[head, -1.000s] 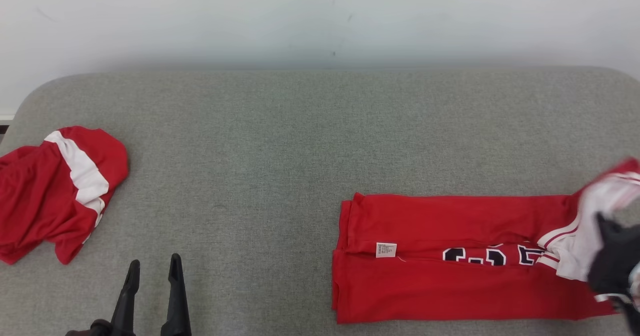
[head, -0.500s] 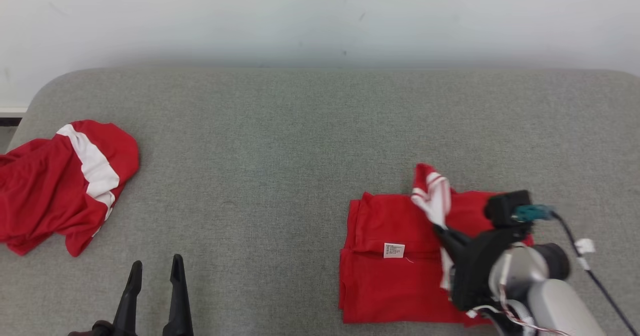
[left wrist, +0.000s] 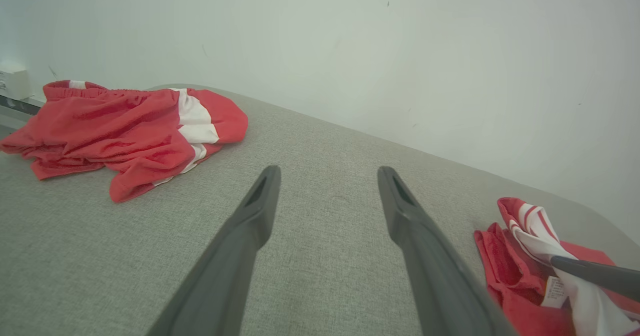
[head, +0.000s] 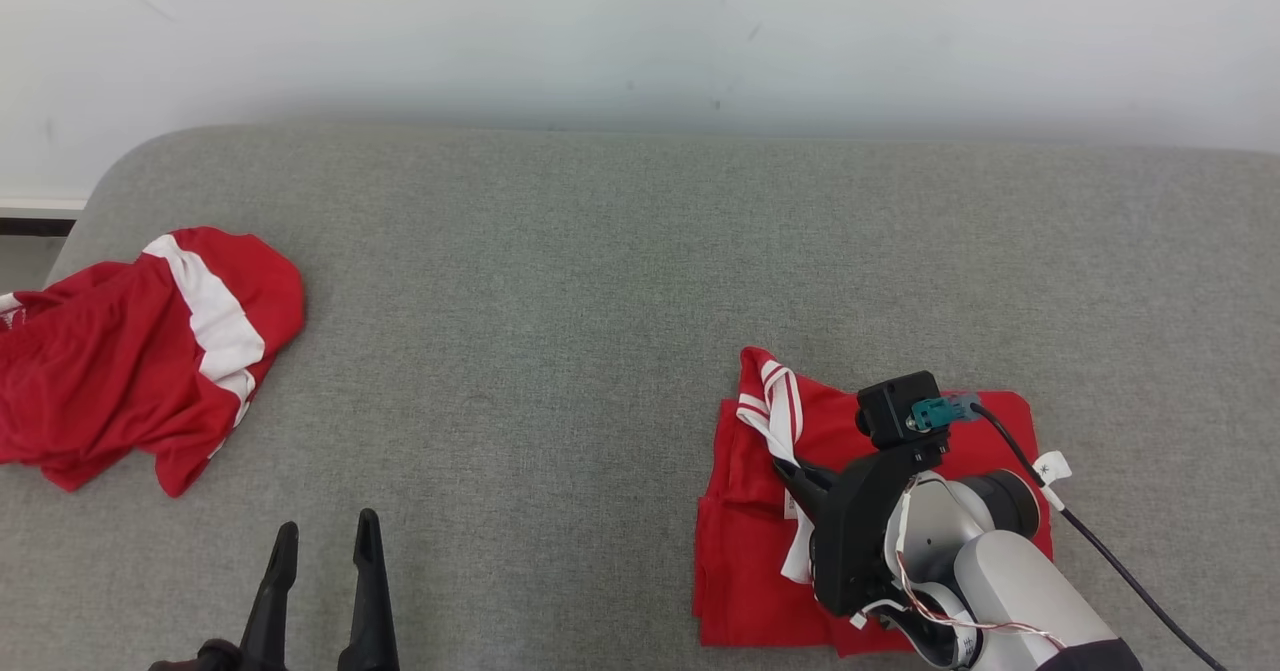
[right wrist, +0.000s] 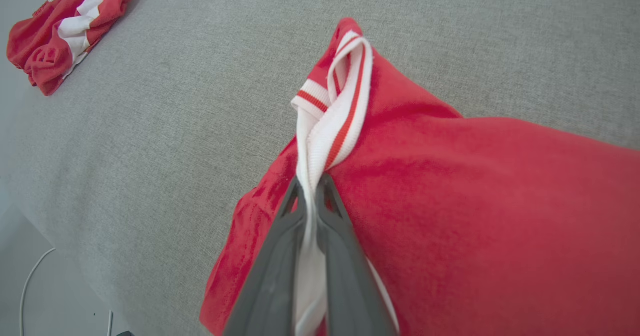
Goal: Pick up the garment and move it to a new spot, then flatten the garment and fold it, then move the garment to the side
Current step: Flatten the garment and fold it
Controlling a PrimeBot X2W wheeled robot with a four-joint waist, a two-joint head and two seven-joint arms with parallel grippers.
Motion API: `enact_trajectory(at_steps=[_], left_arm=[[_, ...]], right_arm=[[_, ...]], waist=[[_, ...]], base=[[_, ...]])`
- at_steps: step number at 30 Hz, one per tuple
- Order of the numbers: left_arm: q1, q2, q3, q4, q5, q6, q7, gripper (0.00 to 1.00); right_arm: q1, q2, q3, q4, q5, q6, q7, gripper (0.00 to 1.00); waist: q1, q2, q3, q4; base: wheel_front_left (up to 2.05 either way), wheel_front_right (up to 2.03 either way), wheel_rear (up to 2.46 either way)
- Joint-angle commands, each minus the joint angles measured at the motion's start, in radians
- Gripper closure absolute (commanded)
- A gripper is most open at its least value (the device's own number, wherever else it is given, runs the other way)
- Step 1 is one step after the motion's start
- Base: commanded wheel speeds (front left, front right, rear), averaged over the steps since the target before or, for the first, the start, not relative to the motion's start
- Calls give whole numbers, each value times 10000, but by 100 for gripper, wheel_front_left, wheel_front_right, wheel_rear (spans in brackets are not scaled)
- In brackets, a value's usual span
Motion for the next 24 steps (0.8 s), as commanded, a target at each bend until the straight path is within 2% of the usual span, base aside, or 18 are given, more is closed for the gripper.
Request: enact_trajectory(at_steps=[1,3,4,5,8,12,15,19,21,22,24], left_arm=[[-23,0,-13,11,-21,30,-22,0],[-51,0,-25,22,-20,73,-22,0],[-63,0,-17,27,-25,89,-22,0],[-74,0,-8,31,-29,103,-20,0],[-108,0,21,50,-48,115,-22,0],[-173,0,8,80,-42,122,-22,0],[-199,0,8,109,-27,95,-22,0],[-225,0,-37,140,-44,52,-22,0],[-225,2,-41,155,-68,18,-22,0],[-222,3,-43,166,-73,-20,-22,0],[-207,0,-37,172,-86,-65,-22,0]], right_arm=[[-136,33,24,106,50,-23,-100,100],[-176,32,56,275,100,-23,-185,100],[-224,40,65,305,156,-23,-281,38],[-286,80,18,291,279,-23,-413,0],[-462,242,115,-70,1055,-23,-888,0],[-670,-95,50,-470,1303,-23,-1418,0],[-613,-363,-266,-423,1060,-23,-1705,0],[-213,-736,-872,135,129,-23,-2108,0],[-12,-765,-1145,478,-430,-23,-2333,95],[139,-751,-1188,690,-724,-23,-2391,100],[295,-674,-1110,881,-945,-23,-2387,100]], waist=[[0,0,-10,31],[0,0,-20,38],[0,0,-19,31],[0,0,-16,18],[0,0,-12,-43],[0,0,-20,-111],[0,0,-43,-137],[0,0,-58,-90],[0,0,-51,-47],[0,0,-51,-22],[0,0,-53,2]], base=[[0,0,0],[0,0,0],[0,0,0],[0,0,0],[0,0,0],[0,0,0],[0,0,0],[0,0,0],[0,0,0],[0,0,0],[0,0,0]])
